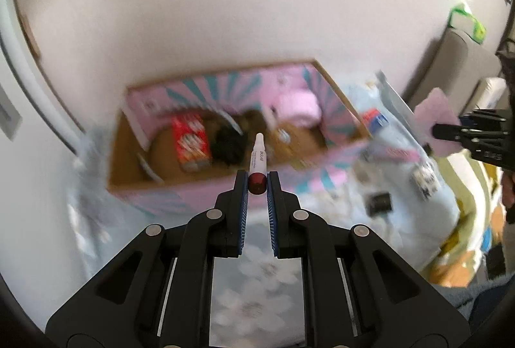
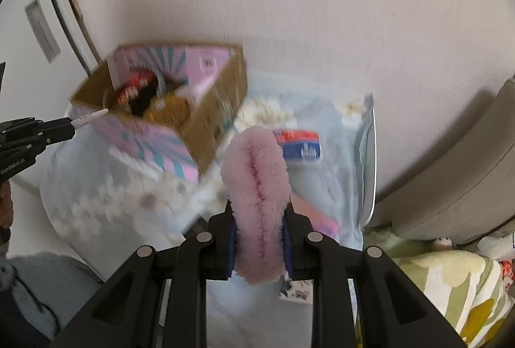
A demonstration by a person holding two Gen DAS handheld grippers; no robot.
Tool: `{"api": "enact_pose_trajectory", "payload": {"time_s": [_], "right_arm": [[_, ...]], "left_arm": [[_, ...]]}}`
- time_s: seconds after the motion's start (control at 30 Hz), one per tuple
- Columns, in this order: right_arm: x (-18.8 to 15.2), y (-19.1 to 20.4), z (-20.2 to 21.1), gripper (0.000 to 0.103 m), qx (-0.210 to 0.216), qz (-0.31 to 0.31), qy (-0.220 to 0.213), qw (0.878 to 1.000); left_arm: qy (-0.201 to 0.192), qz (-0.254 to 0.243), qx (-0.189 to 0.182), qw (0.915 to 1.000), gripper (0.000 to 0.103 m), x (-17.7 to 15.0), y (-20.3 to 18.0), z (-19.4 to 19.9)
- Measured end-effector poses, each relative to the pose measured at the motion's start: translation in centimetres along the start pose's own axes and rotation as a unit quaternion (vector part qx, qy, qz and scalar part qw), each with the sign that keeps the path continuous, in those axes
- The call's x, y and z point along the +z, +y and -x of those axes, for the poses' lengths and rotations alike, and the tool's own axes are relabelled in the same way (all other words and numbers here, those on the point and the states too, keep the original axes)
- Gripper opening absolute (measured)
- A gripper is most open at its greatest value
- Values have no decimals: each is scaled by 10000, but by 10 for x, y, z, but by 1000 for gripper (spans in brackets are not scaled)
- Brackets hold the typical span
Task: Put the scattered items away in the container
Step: 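Drop the lipstick tube into the box with the left tool while the right tool drops the pink headband in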
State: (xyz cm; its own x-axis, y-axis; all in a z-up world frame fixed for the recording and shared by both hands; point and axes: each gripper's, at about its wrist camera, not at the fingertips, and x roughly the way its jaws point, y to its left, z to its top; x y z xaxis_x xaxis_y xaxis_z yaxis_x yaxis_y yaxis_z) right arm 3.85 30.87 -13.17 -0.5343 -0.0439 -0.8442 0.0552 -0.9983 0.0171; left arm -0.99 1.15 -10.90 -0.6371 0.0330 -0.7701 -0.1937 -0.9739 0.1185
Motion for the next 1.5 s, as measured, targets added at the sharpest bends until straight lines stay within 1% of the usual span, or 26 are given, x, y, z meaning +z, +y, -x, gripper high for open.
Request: {"api": "enact_pose_trajectory", "payload": {"time_s": [0.07, 0.13, 0.2, 0.27, 0.33, 0.43, 0.63, 0.77, 0.8, 0.83, 0.87, 0.9, 0.93, 0.97, 1.0, 1.03, 1.13, 1.33, 1.5], "right_arm": [[16, 7, 11, 21, 93, -34, -170, 9998], [37, 21, 16, 21, 179, 57, -345, 9992], [55, 37, 15, 22, 261, 166, -459, 9985], [76, 59, 4, 22, 423, 294, -571, 9970], [94, 75, -15, 22, 657, 241, -501, 9963], [115, 98, -45, 22, 776, 172, -295, 9964], [137, 135, -99, 21, 818, 152, 120, 9965], [144, 147, -116, 22, 762, 204, 273, 9965], [145, 149, -118, 23, 748, 217, 292, 9965], [147, 151, -122, 27, 707, 218, 322, 9967], [148, 152, -123, 32, 664, 208, 332, 9970], [148, 154, -125, 44, 626, 192, 339, 9973], [151, 155, -125, 52, 556, 149, 306, 9979], [149, 150, -123, 56, 439, 98, 259, 9987], [150, 147, -124, 63, 375, 41, 225, 9990], [151, 141, -122, 67, 414, -81, 187, 9989], [149, 128, -114, 71, 627, -374, 106, 9973], [143, 114, -105, 71, 572, -608, 67, 9965], [134, 109, -92, 71, 516, -640, -44, 9966]], "left_arm": [[-106, -55, 169, 9998, 10, 11, 13, 0], [-25, -44, 239, 9997, 10, 23, 27, -12], [34, 55, 244, 9997, 10, 30, 35, -23], [84, 196, 159, 9996, 10, 40, 47, -38], [151, 227, 142, 9995, 10, 41, 51, -49], [308, 239, 61, 9992, 10, 41, 59, -66], [498, 265, -83, 9984, 10, 41, 74, -89], [546, 245, -218, 9980, 11, 45, 82, -100], [544, 234, -299, 9978, 22, 46, 84, -102], [577, 217, -339, 9975, 36, 47, 84, -103], [625, 208, -44, 9978, 59, 48, 85, -105], [629, 199, 107, 9978, 73, 49, 87, -105], [577, 225, 46, 9981, 75, 48, 92, -104], [546, 290, -126, 9980, 76, 48, 95, -103], [533, 382, -245, 9975, 79, 47, 99, -102], [548, 496, -255, 9969, 81, 47, 104, -102], [528, 585, -290, 9965, 82, 46, 108, -100], [491, 566, -246, 9969, 82, 42, 103, -95], [319, 419, -301, 9982, 82, 40, 90, -79]]}}
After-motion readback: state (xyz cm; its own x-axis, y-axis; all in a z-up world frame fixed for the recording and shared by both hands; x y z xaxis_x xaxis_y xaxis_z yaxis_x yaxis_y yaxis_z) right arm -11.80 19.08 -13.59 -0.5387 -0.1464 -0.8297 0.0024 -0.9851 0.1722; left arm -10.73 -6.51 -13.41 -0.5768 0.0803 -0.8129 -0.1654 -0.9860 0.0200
